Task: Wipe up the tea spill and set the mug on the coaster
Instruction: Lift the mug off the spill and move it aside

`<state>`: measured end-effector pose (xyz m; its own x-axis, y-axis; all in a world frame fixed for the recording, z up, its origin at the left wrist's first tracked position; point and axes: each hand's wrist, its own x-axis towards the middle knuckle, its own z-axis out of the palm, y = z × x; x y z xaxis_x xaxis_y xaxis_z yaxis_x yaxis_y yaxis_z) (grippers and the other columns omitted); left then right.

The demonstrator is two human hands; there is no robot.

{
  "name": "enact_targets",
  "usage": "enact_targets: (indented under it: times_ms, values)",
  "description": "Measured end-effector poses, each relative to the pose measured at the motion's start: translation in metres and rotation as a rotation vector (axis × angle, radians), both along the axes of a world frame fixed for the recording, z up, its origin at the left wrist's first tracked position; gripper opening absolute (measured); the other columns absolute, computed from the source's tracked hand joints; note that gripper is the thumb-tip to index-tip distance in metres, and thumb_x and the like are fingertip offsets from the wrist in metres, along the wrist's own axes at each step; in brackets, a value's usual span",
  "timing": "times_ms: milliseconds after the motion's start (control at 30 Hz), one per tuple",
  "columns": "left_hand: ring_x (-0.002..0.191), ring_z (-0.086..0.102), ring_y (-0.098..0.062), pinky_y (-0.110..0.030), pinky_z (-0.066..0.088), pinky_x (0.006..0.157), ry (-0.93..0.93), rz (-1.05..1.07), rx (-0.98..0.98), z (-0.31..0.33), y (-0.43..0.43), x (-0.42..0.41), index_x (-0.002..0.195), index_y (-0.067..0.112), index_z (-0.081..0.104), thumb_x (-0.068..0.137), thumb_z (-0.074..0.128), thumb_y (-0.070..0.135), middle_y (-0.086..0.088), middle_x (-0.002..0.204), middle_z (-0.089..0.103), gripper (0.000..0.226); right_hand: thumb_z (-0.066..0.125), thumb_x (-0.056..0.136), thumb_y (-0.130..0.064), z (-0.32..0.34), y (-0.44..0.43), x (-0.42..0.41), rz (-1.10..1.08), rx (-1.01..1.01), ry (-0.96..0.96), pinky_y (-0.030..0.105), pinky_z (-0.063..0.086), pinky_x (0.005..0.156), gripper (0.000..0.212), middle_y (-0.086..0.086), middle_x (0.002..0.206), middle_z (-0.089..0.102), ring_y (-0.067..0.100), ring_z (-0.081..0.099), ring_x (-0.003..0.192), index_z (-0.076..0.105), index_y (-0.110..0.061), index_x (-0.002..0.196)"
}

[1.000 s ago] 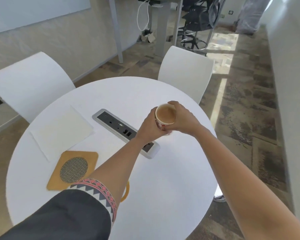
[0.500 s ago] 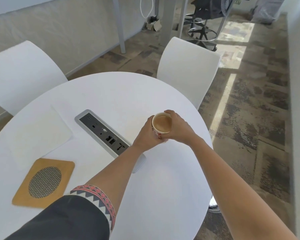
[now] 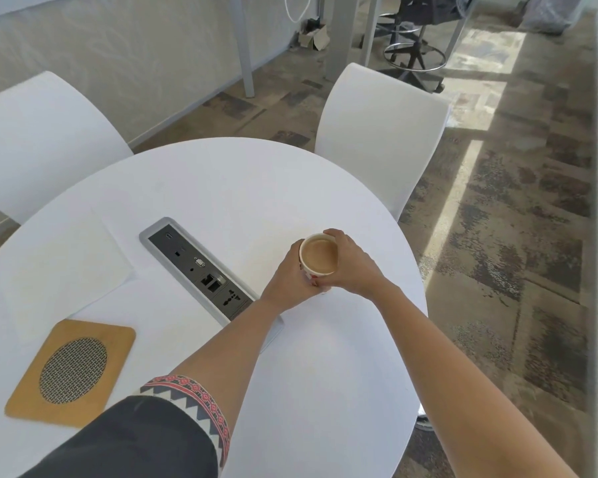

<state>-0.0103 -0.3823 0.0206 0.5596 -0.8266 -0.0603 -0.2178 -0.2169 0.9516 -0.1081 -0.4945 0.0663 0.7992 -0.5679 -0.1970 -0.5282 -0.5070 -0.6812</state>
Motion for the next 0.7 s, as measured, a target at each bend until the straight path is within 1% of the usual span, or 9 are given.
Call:
enact_targets:
  times_ms: [133, 233, 333, 433, 533, 600, 633, 667, 700]
  values:
    - [0.099, 0.053, 0.013, -0.005, 0.044, 0.075, 0.014, -0.005, -0.013, -0.003, -0.001, 0.001, 0.122, 0.032, 0.04, 0.06, 0.085, 0.009, 0.023, 0.114, 0.054, 0.08, 0.08, 0.057, -0.049, -0.001, -0.002, 0.001, 0.009, 0.004, 0.015, 0.031, 0.043, 0.084, 0.093, -0.008, 0.132, 0.046, 0.016, 0.052, 0.112, 0.03, -0.032, 0.134]
    - [0.1, 0.051, 0.014, -0.003, 0.042, 0.076, 0.023, -0.018, -0.022, -0.003, -0.002, 0.002, 0.123, 0.031, 0.04, 0.06, 0.085, 0.007, 0.022, 0.115, 0.052, 0.081, 0.078, 0.056, -0.051, -0.001, -0.002, 0.001, -0.001, 0.019, 0.021, 0.029, 0.04, 0.081, 0.094, -0.01, 0.133, 0.045, 0.016, 0.052, 0.111, 0.029, -0.034, 0.134]
    - [0.101, 0.051, 0.016, -0.003, 0.042, 0.077, 0.032, -0.034, -0.038, -0.005, -0.002, 0.003, 0.121, 0.035, 0.037, 0.061, 0.083, 0.003, 0.02, 0.117, 0.051, 0.082, 0.079, 0.058, -0.05, -0.002, -0.002, 0.001, 0.006, 0.014, 0.039, 0.031, 0.04, 0.081, 0.094, -0.009, 0.135, 0.042, 0.016, 0.052, 0.112, 0.027, -0.034, 0.135]
    - [0.105, 0.049, 0.016, -0.004, 0.042, 0.079, 0.029, -0.057, -0.034, -0.006, -0.001, 0.004, 0.118, 0.044, 0.035, 0.063, 0.082, 0.004, 0.021, 0.12, 0.048, 0.083, 0.08, 0.061, -0.047, -0.003, -0.001, 0.001, 0.008, 0.006, 0.059, 0.032, 0.04, 0.081, 0.094, -0.009, 0.138, 0.04, 0.017, 0.051, 0.113, 0.025, -0.035, 0.136]
    - [0.111, 0.046, 0.015, -0.004, 0.041, 0.082, 0.014, -0.087, -0.015, -0.004, 0.001, 0.006, 0.119, 0.051, 0.032, 0.063, 0.083, 0.01, 0.025, 0.123, 0.045, 0.086, 0.081, 0.062, -0.045, -0.003, -0.001, 0.001, 0.003, 0.045, 0.055, 0.036, 0.043, 0.089, 0.097, -0.008, 0.142, 0.035, 0.017, 0.047, 0.12, 0.023, -0.034, 0.139]
    - [0.119, 0.045, 0.006, -0.011, 0.042, 0.091, -0.021, -0.104, 0.009, -0.001, 0.003, 0.009, 0.126, 0.045, 0.034, 0.062, 0.085, 0.02, 0.022, 0.128, 0.046, 0.086, 0.082, 0.063, -0.044, -0.001, 0.001, 0.001, 0.012, 0.062, 0.051, 0.038, 0.041, 0.097, 0.102, -0.005, 0.146, 0.031, 0.016, 0.04, 0.128, 0.02, -0.03, 0.143]
    - [0.123, 0.045, -0.001, -0.018, 0.042, 0.096, -0.038, -0.114, 0.033, -0.001, 0.005, 0.012, 0.13, 0.039, 0.033, 0.062, 0.085, 0.024, 0.018, 0.132, 0.046, 0.087, 0.082, 0.063, -0.043, 0.001, 0.003, 0.001, 0.02, 0.06, 0.049, 0.039, 0.039, 0.101, 0.104, -0.004, 0.147, 0.029, 0.017, 0.036, 0.131, 0.019, -0.028, 0.145]
    - [0.126, 0.043, -0.007, -0.025, 0.041, 0.1, -0.064, -0.12, 0.069, 0.0, 0.007, 0.014, 0.134, 0.033, 0.031, 0.064, 0.084, 0.026, 0.012, 0.136, 0.044, 0.088, 0.081, 0.065, -0.043, 0.004, 0.005, 0.001, 0.027, 0.044, 0.041, 0.039, 0.037, 0.103, 0.103, -0.003, 0.148, 0.028, 0.018, 0.032, 0.134, 0.019, -0.026, 0.146]
    - [0.13, 0.04, -0.013, -0.028, 0.037, 0.104, -0.106, -0.119, 0.122, 0.0, 0.012, 0.018, 0.138, 0.028, 0.029, 0.069, 0.08, 0.023, 0.006, 0.142, 0.04, 0.086, 0.079, 0.067, -0.044, 0.008, 0.008, 0.003, 0.03, 0.003, 0.018, 0.039, 0.036, 0.105, 0.099, -0.003, 0.148, 0.03, 0.018, 0.03, 0.134, 0.022, -0.024, 0.145]
